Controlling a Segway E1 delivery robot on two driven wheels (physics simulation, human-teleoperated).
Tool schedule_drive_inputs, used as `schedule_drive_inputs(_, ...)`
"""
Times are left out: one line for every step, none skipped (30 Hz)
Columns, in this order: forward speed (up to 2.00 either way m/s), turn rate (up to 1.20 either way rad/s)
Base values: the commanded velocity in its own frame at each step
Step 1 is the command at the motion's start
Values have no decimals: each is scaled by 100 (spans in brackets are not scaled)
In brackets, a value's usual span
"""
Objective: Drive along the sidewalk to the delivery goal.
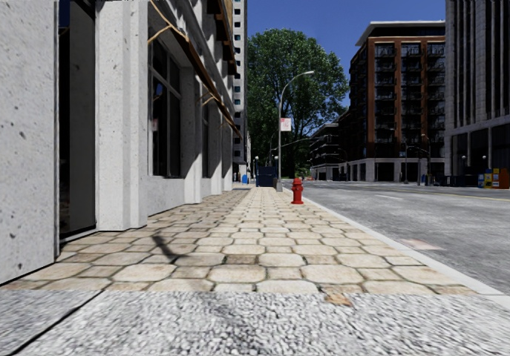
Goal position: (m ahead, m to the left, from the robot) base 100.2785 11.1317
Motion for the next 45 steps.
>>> schedule_drive_inputs(200,0)
schedule_drive_inputs(200,0)
schedule_drive_inputs(200,0)
schedule_drive_inputs(200,0)
schedule_drive_inputs(200,0)
schedule_drive_inputs(200,0)
schedule_drive_inputs(200,0)
schedule_drive_inputs(200,0)
schedule_drive_inputs(200,0)
schedule_drive_inputs(200,0)
schedule_drive_inputs(200,0)
schedule_drive_inputs(200,0)
schedule_drive_inputs(200,0)
schedule_drive_inputs(200,0)
schedule_drive_inputs(200,0)
schedule_drive_inputs(200,0)
schedule_drive_inputs(200,0)
schedule_drive_inputs(200,0)
schedule_drive_inputs(200,0)
schedule_drive_inputs(200,0)
schedule_drive_inputs(200,0)
schedule_drive_inputs(200,0)
schedule_drive_inputs(200,0)
schedule_drive_inputs(200,0)
schedule_drive_inputs(200,0)
schedule_drive_inputs(200,0)
schedule_drive_inputs(200,0)
schedule_drive_inputs(200,0)
schedule_drive_inputs(200,0)
schedule_drive_inputs(200,0)
schedule_drive_inputs(200,0)
schedule_drive_inputs(200,0)
schedule_drive_inputs(200,0)
schedule_drive_inputs(200,0)
schedule_drive_inputs(200,0)
schedule_drive_inputs(200,0)
schedule_drive_inputs(200,0)
schedule_drive_inputs(200,0)
schedule_drive_inputs(200,0)
schedule_drive_inputs(200,0)
schedule_drive_inputs(200,0)
schedule_drive_inputs(200,0)
schedule_drive_inputs(200,0)
schedule_drive_inputs(200,0)
schedule_drive_inputs(200,0)
